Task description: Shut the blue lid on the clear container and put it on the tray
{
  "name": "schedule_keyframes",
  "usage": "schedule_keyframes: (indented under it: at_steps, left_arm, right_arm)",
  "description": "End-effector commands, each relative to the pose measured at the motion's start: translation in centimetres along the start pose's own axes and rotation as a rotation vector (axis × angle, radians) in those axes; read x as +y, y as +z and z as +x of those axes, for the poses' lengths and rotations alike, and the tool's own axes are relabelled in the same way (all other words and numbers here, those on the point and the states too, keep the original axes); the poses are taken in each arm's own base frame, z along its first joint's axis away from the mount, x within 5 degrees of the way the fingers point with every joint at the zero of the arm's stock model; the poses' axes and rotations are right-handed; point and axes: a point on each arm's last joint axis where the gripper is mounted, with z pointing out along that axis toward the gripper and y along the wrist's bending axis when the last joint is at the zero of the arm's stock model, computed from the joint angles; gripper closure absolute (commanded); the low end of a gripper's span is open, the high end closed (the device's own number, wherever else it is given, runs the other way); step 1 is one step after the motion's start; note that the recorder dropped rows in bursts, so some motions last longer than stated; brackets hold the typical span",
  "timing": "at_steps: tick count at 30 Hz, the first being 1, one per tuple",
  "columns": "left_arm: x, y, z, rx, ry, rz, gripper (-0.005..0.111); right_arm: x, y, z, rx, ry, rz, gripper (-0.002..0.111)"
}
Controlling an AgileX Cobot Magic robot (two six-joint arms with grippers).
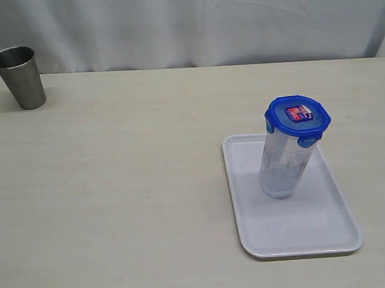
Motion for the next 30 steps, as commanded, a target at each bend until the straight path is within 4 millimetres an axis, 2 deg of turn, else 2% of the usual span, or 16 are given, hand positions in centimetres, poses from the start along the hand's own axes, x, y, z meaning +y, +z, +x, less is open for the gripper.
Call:
schedule_keyframes:
  at_steps: [1, 5, 8, 12, 17, 24, 30]
  left_arm:
    - [0.0, 0.0, 0.0, -0.006, 0.000, 0.002, 0.107]
    - [0.0, 0.0, 0.0, -0.006, 0.010, -0.001, 0.107]
    - [0.0, 0.0, 0.0, -0.006, 0.010, -0.001, 0.107]
    - [0.0, 0.0, 0.0, -0.006, 0.010, -0.001, 0.107]
    - [0.0, 0.0, 0.0, -0.006, 0.010, -0.001, 0.107]
    - [0.0, 0.0, 0.0, -0.006, 0.010, -0.001, 0.107]
    - [0.0, 0.0, 0.0, -0.006, 0.010, -0.001, 0.107]
  right_arm:
    - [-0.5, -1.3, 1.1, -0.005, 0.103, 0.097, 0.104]
    - [-1.0, -2.8, 2.1, -0.021, 0.107, 0.237, 0.104]
    - [-1.5, -4.3, 2.4, -0.073, 0.075, 0.403, 0.104]
    - [-2.1, -4.7, 2.7, -0.018, -0.040, 0.555, 0.104]
    - [-2.0, -4.7, 4.0, 0.162, -0.111, 0.569, 0.104]
    - [-1.7, -5.7, 7.2, 0.493, 0.062, 0.569, 0.104]
    - [-1.2, -6.1, 8.1, 0.607, 0.110, 0.525, 0.104]
